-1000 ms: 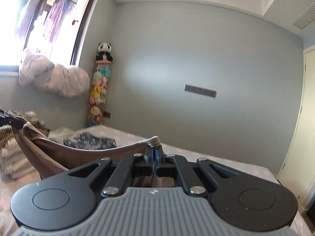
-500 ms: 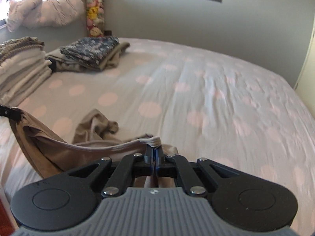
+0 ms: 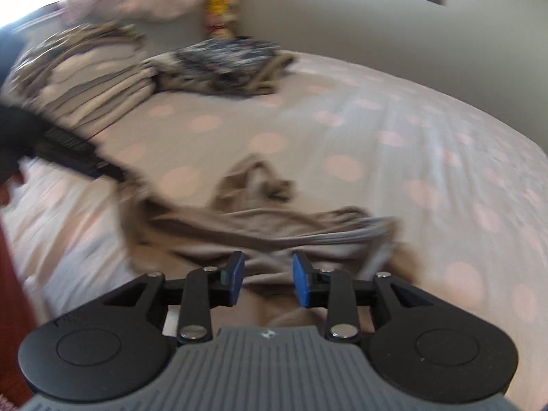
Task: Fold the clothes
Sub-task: 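Lower the garment onto the bed and open both grippers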
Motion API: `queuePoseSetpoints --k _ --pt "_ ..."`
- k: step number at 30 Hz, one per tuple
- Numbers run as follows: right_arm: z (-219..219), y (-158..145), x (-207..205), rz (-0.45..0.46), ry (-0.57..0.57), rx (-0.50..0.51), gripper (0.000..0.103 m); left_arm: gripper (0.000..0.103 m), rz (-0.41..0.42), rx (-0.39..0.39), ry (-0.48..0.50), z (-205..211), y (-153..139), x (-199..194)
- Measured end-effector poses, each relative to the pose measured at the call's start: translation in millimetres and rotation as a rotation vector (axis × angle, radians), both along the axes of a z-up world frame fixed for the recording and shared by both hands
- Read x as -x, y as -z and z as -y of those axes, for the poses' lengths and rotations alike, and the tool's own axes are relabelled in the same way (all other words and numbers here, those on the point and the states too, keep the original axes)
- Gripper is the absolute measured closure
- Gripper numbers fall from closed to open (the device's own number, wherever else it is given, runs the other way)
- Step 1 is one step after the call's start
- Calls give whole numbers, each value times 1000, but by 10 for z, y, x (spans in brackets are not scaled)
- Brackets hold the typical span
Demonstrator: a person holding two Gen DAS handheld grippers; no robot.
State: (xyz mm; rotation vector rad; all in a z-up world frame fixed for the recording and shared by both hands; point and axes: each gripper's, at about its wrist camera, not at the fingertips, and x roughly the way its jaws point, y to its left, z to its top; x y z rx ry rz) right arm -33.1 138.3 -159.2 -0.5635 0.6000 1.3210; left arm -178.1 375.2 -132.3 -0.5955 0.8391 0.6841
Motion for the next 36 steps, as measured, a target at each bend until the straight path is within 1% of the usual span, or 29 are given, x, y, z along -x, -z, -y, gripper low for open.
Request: queuePoseSetpoints --k 4,5,6,8,10,11,12,14,18,22,28,32,33,34,36 --pt "-234 287 342 0 -131 112 56 50 -17 20 2 33 34 43" --pt "-295 366 401 4 -153 142 52 49 -18 22 -1 36 41 62" --pt "-349 439 449 21 -165 166 49 48 -19 25 -4 38 47 80" --pt "-445 561 501 56 -168 211 48 47 -11 36 -18 30 48 115" --pt "-504 645 492 64 -156 251 50 47 2 47 -25 23 41 140" --pt "-527 682 478 62 -148 271 56 47 11 49 -24 23 29 147" --pt "-550 719 464 61 -140 291 75 47 20 49 -24 21 15 150" --pt "-553 746 440 50 -124 307 102 47 37 48 -23 22 -16 149" --pt "-482 630 465 33 -121 267 102 47 55 48 -25 10 -50 172" --pt "-443 462 631 -56 -170 234 102 47 57 55 -32 -9 -46 202" --pt "-458 234 1074 -158 -321 200 102 47 72 57 -43 -42 -77 265" --pt "-420 189 1369 -239 -438 200 102 47 97 68 -60 -100 -113 341" --pt "-408 189 1437 -247 -463 202 102 47 102 71 -62 -119 -124 356" --pt "-394 203 1494 -227 -477 207 102 47 104 74 -63 -138 -132 365" --pt "-374 214 1505 -205 -470 210 95 47 96 73 -49 -165 -150 364"
